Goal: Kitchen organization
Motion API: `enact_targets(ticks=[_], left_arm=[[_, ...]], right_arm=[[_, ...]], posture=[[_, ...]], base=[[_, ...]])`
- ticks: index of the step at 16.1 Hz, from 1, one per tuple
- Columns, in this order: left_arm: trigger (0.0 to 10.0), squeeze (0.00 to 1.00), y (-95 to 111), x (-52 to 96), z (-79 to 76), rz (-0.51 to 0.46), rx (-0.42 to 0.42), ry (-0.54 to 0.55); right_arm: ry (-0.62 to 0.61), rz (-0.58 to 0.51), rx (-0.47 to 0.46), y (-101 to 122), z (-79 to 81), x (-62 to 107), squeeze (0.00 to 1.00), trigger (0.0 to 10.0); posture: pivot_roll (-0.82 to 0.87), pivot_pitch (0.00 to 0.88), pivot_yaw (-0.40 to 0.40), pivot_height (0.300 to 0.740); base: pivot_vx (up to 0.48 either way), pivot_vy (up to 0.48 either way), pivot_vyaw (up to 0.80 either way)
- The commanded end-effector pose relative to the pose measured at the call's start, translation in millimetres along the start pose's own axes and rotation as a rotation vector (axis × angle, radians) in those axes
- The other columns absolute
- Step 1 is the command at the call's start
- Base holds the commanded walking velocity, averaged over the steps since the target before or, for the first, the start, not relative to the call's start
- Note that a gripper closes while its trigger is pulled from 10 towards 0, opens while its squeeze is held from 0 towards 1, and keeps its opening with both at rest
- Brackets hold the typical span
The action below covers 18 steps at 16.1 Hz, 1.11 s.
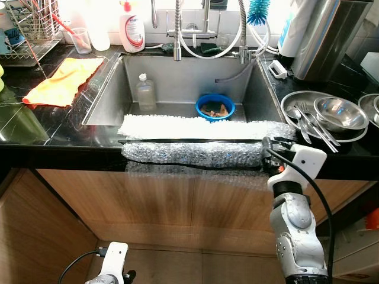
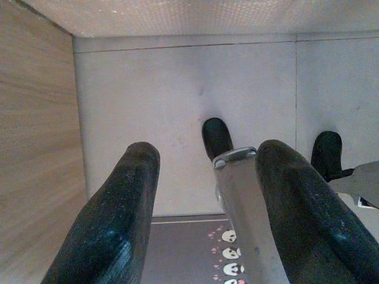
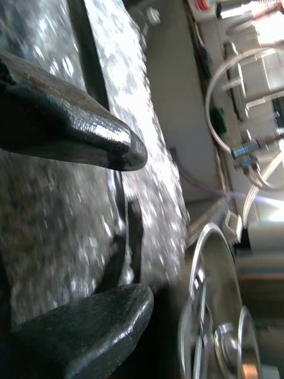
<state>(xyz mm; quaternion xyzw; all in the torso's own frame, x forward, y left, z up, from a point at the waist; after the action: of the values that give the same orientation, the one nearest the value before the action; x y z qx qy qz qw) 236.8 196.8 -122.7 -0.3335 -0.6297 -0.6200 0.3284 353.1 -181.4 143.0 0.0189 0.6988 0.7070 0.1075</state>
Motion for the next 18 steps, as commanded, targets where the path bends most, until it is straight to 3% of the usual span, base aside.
enact_targets(ticks=[1,11,18], left_arm=[[10.0,0.0,-6,0.9,4.5,0.021,0.002,0.012],[10.0,0.0,-6,1.0,4.7,0.021,0.0,0.012],[10.0,0.0,-6,1.0,4.9,0.019,0.0,0.013]], right_arm=[[-0.031,-0.008,-0.008,1,-5.9,1.6,0.0,10.0],[-0.114,-0.008,0.009,-2,-17.0,4.8,0.0,10.0],[-0.171,-0.051,0.02,8,-28.4,3.1,0.0,10.0]], posture=[[-0.03,0.075,-0.002,0.74],[-0.03,0.076,0.0,0.74],[-0.03,0.076,0.001,0.74]], base=[[0.0,0.0,0.0],[0.0,0.0,0.0],[0.0,0.0,0.0]])
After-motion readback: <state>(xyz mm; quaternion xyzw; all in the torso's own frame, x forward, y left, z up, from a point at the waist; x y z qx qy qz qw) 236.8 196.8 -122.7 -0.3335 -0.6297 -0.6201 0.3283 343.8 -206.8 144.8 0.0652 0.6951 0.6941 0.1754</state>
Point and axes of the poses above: a point about 5 cm out from each wrist's last joint towards the gripper, its own x axis pointing back from the gripper into the wrist, its own y axis along the axis of the wrist's last joint, z = x × y, the point moved 6 cm from there along -x, pointing out of the wrist towards the gripper, and after that the axes turned 7 degrees about x, right-handed, at the moved point
